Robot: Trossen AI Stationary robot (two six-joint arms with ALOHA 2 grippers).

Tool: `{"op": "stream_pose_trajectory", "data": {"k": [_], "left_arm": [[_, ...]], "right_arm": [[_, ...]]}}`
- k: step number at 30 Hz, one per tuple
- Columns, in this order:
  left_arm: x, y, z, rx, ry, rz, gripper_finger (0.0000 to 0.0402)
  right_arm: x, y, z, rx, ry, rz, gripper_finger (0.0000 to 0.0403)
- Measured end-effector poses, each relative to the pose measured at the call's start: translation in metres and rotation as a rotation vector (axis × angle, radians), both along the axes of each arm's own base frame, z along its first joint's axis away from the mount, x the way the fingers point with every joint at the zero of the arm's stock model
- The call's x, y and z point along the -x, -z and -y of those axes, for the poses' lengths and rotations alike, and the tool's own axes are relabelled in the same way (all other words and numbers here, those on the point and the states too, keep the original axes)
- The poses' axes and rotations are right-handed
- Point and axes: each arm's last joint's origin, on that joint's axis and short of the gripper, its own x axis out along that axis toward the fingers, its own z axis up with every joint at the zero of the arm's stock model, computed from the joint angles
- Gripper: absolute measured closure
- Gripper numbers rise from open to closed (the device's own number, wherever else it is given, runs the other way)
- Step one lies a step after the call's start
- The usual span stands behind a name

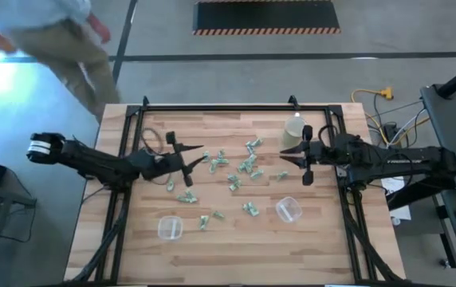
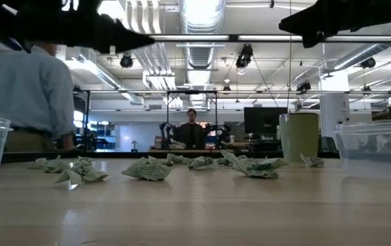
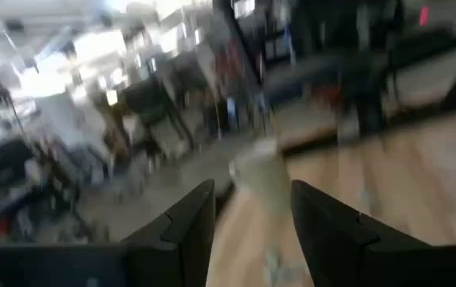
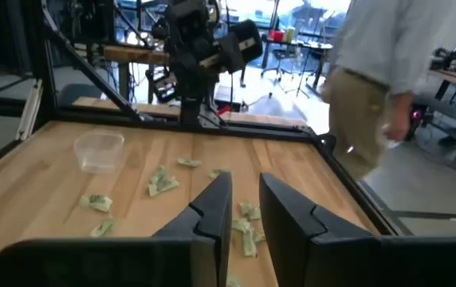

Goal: Pick and place Stevia / Truvia into bins
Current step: Put the stevia packet into the left transparent container

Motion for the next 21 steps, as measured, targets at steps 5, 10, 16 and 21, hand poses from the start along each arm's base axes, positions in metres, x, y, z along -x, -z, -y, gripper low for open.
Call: {"op": "stream_pose_trajectory", "data": {"k": [5, 10, 16, 21], "left_arm": [[-0.011, -0.003, -0.001, 0.063, -0.025, -0.154, 0.0253], [-0.014, -0.01, -0.007, 0.169, -0.105, -0.4, 0.0253], [-0.003, -0.026, -0.013, 0.287, -0.211, -0.684, 0.0253], [0.006, -0.032, -0.014, 0.281, -0.233, -0.799, 0.0253]], "right_arm": [[-0.003, 0.005, 0.0, -0.001, -0.001, -0.031, 0.0346], [-0.008, 0.017, 0.001, -0.021, 0.002, -0.089, 0.0346], [-0.013, 0.029, 0.001, -0.034, 0.004, -0.149, 0.0346], [-0.018, 0.035, 0.001, -0.039, 0.005, -0.186, 0.0346]]}}
